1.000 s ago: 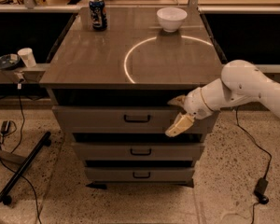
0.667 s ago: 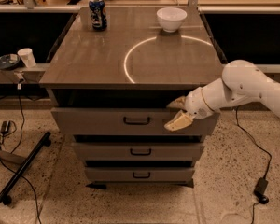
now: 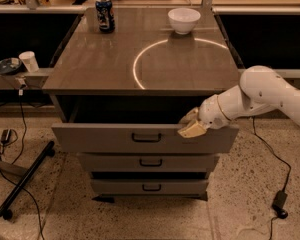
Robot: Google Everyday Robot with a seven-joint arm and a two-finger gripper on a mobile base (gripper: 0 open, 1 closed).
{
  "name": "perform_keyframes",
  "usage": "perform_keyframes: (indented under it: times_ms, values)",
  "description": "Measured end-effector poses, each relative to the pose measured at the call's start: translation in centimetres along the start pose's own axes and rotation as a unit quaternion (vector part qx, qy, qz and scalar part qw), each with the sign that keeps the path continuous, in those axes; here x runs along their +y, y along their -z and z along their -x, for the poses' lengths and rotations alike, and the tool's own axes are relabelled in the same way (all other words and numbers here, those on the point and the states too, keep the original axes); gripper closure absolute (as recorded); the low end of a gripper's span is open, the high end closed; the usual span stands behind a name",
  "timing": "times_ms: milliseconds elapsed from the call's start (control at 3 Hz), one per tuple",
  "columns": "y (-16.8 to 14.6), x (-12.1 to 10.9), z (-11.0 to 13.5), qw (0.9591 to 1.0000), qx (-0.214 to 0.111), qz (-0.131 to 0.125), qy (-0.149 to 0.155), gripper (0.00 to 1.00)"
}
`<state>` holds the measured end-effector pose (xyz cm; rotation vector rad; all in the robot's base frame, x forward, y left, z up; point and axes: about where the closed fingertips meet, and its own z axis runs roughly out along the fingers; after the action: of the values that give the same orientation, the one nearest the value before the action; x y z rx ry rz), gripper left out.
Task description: Open top drawer
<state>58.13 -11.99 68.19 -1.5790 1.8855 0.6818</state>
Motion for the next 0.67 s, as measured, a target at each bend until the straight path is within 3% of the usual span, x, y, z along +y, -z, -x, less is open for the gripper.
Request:
perform_keyframes:
  times_ms: [667]
  values:
    - [0.54, 0.41, -0.22, 0.9999, -0.012, -0.006, -0.002, 1.0]
